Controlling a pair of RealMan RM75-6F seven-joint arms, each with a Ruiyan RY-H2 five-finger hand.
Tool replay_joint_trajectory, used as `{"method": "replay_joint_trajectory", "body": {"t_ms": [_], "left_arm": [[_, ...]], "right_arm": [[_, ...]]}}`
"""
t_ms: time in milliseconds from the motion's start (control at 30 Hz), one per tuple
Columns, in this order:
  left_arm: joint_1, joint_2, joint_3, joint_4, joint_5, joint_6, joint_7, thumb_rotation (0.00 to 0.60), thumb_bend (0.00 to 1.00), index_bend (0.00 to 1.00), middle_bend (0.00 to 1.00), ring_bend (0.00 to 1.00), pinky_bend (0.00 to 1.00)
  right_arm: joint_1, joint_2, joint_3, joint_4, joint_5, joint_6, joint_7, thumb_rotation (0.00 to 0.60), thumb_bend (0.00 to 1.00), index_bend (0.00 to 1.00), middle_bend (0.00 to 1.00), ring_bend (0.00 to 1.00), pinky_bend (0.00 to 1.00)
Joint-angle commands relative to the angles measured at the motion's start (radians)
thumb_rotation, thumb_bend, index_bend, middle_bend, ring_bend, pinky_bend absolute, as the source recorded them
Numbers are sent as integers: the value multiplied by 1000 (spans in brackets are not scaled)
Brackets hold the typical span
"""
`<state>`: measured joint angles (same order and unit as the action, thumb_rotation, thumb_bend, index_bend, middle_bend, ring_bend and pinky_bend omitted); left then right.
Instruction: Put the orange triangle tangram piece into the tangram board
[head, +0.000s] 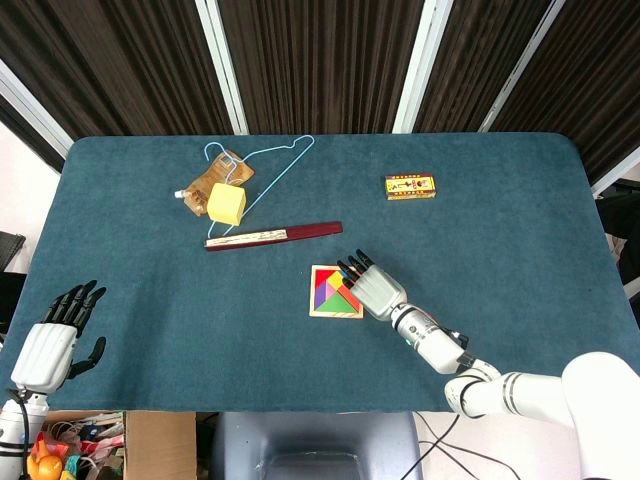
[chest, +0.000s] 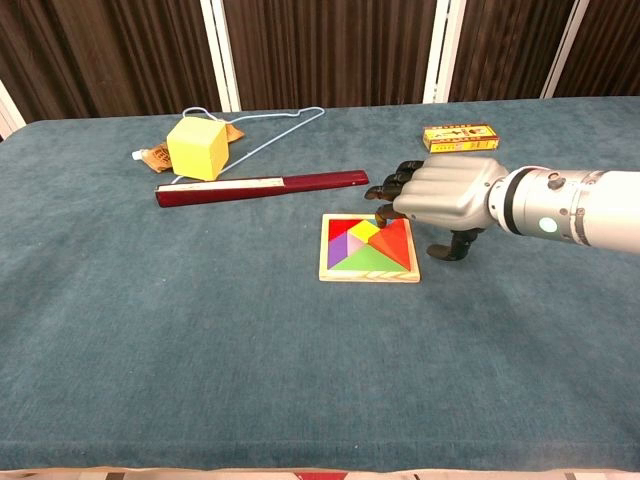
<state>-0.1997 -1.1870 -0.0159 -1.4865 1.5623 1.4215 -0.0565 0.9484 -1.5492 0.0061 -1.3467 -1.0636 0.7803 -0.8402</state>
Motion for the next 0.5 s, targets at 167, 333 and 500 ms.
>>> {"method": "replay_joint_trajectory", "body": {"t_ms": [167, 333, 500], "left_arm": [[-2, -1, -1, 1, -2, -4, 3, 600, 477, 0, 0, 0, 135], [-3, -2, 0, 2, -1, -5, 2, 600, 477, 0, 0, 0, 135], [-3, -3, 0, 2, -1, -5, 2, 600, 478, 0, 0, 0, 135]], "right_arm": [[0, 7, -9, -9, -4, 8, -5, 600, 546, 336, 0, 0, 0], [-2, 14, -13, -13, -2, 15, -11, 600, 546, 339, 0, 0, 0], [-8, 24, -16, -21, -9, 25, -1, 600, 547, 336, 0, 0, 0]]}}
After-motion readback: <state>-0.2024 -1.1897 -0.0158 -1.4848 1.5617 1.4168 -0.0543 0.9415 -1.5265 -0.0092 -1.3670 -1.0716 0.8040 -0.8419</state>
